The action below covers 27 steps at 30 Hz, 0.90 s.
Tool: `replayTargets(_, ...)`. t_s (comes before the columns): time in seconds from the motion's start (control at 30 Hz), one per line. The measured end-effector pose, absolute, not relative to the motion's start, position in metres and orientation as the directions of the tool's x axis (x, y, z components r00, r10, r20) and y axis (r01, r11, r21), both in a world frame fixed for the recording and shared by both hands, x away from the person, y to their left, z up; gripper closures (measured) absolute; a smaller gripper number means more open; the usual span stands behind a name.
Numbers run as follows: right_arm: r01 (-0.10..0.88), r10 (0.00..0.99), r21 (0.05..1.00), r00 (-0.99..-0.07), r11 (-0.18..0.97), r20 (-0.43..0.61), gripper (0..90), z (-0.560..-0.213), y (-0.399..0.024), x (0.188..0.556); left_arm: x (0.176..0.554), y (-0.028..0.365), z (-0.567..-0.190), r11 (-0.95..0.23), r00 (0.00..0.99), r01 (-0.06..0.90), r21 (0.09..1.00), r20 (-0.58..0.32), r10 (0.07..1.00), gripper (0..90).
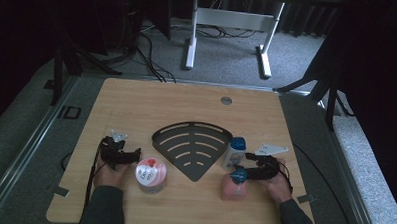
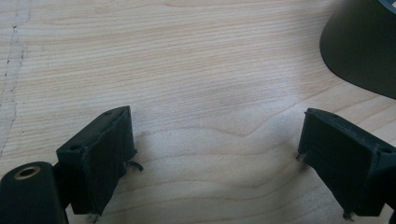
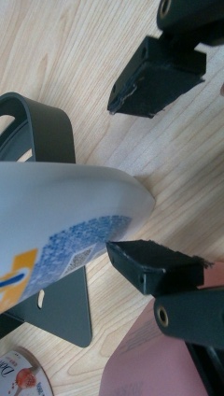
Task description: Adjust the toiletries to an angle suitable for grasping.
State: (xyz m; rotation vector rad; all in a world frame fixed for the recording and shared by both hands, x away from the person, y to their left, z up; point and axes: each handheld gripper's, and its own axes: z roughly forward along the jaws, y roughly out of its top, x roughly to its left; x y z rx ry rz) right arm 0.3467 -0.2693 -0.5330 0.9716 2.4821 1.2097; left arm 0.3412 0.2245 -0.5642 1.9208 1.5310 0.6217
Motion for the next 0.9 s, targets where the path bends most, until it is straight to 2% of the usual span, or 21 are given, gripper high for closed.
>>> replayTargets(0.17,0.465,0.631,0.763,-0.770,0.449,0.097,35.4,-0.534,-0.269,0.347,0.341,0.224,-0.564,-0.156,0.225,0.694,0.703,-0.007,0.974,10.6)
replayTargets(0.43,0.454,0.635,0.766,-0.768,0.455,0.078,36.6,-0.527,-0.276,0.340,0.341,0.224,-0.564,-0.155,0.225,0.694,0.703,-0.007,0.974,10.6)
replayTargets(0.53,0.438,0.644,0.790,-0.762,0.429,0.072,37.5,-0.514,-0.286,0.334,0.341,0.224,-0.564,-0.157,0.226,0.694,0.702,-0.006,0.974,10.6)
replayTargets(0.7,0.386,0.631,0.846,-0.772,0.368,0.078,44.7,-0.482,-0.299,0.328,0.341,0.224,-0.564,-0.157,0.226,0.694,0.702,-0.006,0.974,10.6)
replayTargets(0.77,0.363,0.615,0.850,-0.786,0.383,0.059,47.4,-0.470,-0.298,0.327,0.341,0.224,-0.564,-0.157,0.226,0.694,0.702,-0.006,0.974,10.6)
replayTargets(0.9,0.327,0.590,0.847,-0.807,0.419,0.020,45.4,-0.455,-0.291,0.328,0.341,0.224,-0.564,-0.156,0.225,0.694,0.703,-0.007,0.974,10.6)
